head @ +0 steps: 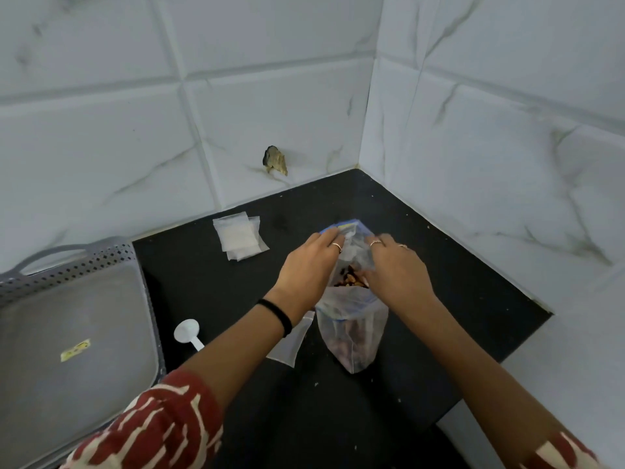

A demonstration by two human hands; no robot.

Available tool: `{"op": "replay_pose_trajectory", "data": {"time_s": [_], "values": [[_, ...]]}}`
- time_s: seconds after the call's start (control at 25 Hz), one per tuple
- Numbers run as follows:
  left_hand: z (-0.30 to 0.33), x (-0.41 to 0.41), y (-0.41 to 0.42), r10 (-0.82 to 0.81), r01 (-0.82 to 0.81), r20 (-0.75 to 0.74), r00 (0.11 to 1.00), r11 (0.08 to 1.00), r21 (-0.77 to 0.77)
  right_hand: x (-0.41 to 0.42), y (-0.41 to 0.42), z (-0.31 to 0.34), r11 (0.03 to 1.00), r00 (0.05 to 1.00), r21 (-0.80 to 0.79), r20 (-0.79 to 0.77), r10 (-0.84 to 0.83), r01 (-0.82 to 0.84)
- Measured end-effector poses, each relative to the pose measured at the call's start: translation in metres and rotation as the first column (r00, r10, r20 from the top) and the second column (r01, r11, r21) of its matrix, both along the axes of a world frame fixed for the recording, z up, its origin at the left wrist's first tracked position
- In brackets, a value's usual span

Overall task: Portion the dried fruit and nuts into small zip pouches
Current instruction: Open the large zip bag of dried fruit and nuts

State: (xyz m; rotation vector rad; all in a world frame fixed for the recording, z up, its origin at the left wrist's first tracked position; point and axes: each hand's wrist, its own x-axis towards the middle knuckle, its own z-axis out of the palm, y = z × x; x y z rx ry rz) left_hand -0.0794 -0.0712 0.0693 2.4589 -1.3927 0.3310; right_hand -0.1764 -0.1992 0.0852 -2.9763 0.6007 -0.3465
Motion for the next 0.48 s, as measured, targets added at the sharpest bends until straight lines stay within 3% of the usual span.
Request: {"op": "replay_pose_trajectory", "data": {"time_s": [0.08, 0.16, 0.28, 0.36, 0.48], "values": [[0.001, 0.006, -0.005, -0.015, 0.011, 0.056, 0.998, 0.997, 0.079, 0.006, -0.003, 0.001, 0.999, 0.993, -0.009, -0.113, -0.037, 0.036], [0.004, 0.011, -0.01, -0.021, 0.014, 0.059, 0.998, 0.994, 0.112, 0.009, -0.006, 0.0, 0.992, 0.986, 0.101, -0.156, -0.059, 0.075], [0.008, 0.02, -0.013, 0.051, -0.078, -0.229, 0.972, 0.991, -0.11, 0.011, -0.028, -0.003, 0.903, 0.999, 0.429, -0.044, -0.013, 0.031], [0.015, 0.023, -0.012, 0.099, -0.242, -0.48, 0.872, 0.938, -0.246, 0.013, -0.044, -0.001, 0.748, 0.999, 0.663, 0.015, -0.041, 0.021], [0.018, 0.016, -0.018, 0.133, -0.436, -0.697, 0.705, 0.856, -0.278, 0.018, -0.056, 0.009, 0.441, 0.992, 0.896, -0.002, -0.125, 0.057]]}}
